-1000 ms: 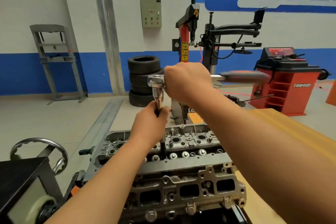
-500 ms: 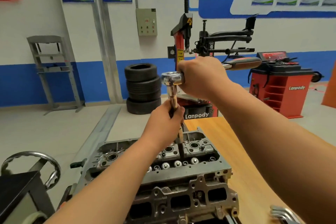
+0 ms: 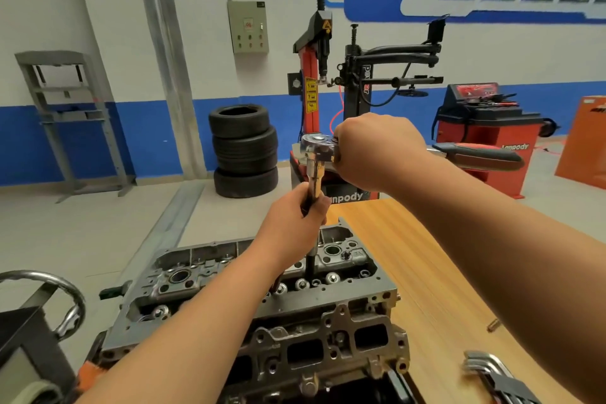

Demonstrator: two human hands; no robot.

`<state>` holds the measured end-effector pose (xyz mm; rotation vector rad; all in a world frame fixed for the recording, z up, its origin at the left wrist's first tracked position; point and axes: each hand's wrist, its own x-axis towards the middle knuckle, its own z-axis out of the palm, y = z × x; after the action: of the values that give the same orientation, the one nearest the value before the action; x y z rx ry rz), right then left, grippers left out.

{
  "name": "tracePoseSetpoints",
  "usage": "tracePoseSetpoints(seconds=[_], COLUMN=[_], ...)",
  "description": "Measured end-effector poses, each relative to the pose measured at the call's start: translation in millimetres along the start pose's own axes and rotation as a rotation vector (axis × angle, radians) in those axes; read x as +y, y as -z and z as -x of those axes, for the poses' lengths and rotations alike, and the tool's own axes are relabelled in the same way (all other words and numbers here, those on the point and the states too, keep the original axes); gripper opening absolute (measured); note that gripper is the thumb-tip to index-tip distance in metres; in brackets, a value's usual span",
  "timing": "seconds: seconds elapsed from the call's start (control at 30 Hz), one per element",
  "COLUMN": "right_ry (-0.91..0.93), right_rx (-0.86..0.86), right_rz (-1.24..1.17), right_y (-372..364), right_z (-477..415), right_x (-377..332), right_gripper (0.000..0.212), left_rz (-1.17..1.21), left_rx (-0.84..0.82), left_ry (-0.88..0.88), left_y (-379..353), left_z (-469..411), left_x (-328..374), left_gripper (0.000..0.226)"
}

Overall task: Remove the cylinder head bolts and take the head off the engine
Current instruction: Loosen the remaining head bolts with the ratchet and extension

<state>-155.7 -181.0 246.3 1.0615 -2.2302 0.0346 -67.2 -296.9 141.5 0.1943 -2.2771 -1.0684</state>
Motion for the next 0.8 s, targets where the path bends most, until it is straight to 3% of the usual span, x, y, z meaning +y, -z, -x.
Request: tracePoseSetpoints(seconds=[0.43, 0.5, 0.57, 0.67, 0.8], right_ry=[-0.035, -0.068, -0.109, -0.117, -0.053], right_rx=[-0.038, -0.107, -0.199, -0.321, -0.385], right_rz=[0.011, 0.016, -0.004, -0.011, -0.011], right_y=[11, 18, 25, 38, 43], right_z=[-2, 0, 2, 5, 4], right_x=[-9, -13, -18, -35, -49], right_gripper=[0.023, 0.024, 0.007, 0.028, 0.016], left_rz=[0.074, 0.077, 0.072, 0.005, -0.092], left_rx=[0.019, -0.016, -0.019, 0.047, 0.155], left_ry=[0.026, 0.026, 0.025, 0.047, 0.07], left_y=[-5, -4, -4, -8, -15], left_z=[-2, -3, -4, -6, -6], left_x=[-3, -4, -6, -9, -7], left_gripper=[0.02, 0.021, 0.021, 0.02, 0.034])
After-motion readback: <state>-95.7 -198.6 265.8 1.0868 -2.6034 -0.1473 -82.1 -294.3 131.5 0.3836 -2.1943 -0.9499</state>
